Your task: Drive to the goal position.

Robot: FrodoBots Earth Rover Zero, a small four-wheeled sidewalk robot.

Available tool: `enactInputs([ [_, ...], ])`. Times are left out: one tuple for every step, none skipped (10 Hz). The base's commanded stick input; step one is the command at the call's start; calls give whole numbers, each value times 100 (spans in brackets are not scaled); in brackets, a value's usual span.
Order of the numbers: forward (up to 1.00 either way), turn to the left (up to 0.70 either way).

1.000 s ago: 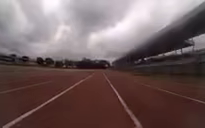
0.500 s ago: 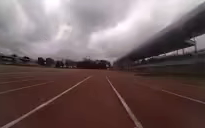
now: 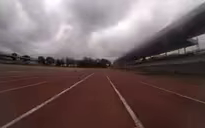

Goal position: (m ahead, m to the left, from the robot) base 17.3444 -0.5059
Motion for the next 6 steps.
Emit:
enactInputs([
  [70, 0],
  [70, 0],
  [70, 0],
  [70, 0],
  [70, 0],
  [70, 0],
])
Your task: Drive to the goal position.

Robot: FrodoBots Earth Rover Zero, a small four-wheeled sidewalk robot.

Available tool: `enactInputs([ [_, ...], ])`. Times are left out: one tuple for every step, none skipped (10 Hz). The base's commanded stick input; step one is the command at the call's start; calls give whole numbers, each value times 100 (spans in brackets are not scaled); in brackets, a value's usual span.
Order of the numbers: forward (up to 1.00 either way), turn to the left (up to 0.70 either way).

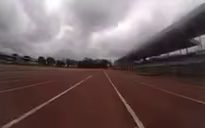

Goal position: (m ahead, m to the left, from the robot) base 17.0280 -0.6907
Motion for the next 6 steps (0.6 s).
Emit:
enactInputs([
  [70, 0],
  [70, 0],
  [70, 0],
  [70, 0],
  [70, 0],
  [70, 0],
])
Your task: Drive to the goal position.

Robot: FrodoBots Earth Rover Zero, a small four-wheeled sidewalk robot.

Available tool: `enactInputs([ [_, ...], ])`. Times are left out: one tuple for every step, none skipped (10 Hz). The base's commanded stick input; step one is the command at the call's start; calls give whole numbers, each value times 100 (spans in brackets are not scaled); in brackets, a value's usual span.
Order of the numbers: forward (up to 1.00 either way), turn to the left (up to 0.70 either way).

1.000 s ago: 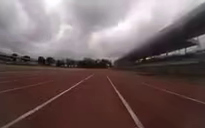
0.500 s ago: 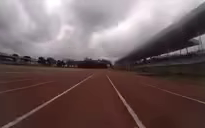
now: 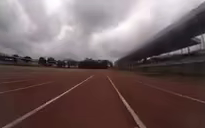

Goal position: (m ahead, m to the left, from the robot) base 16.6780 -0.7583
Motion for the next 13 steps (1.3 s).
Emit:
enactInputs([
  [70, 0],
  [70, 0],
  [70, 0],
  [70, 0],
  [70, 0],
  [70, 0],
  [70, 0],
  [70, 0],
  [70, 0],
  [70, 0],
  [70, 0],
  [70, 0],
  [70, 0],
])
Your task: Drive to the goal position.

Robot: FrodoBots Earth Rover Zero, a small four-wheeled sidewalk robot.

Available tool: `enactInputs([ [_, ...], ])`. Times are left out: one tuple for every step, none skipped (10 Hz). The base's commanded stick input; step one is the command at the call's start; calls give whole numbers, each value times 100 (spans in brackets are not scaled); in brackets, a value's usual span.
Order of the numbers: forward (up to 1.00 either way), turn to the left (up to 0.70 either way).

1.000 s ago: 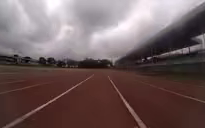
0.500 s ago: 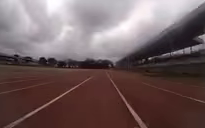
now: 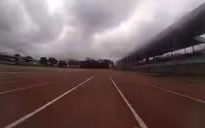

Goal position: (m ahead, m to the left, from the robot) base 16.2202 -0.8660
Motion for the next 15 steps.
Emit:
enactInputs([
  [70, 0],
  [70, 0],
  [70, 0],
  [70, 0],
  [70, 0],
  [70, 0],
  [70, 0],
  [70, 0],
  [70, 0],
  [70, 0],
  [70, 0],
  [70, 0],
  [70, 0],
  [70, 0],
  [70, 0],
])
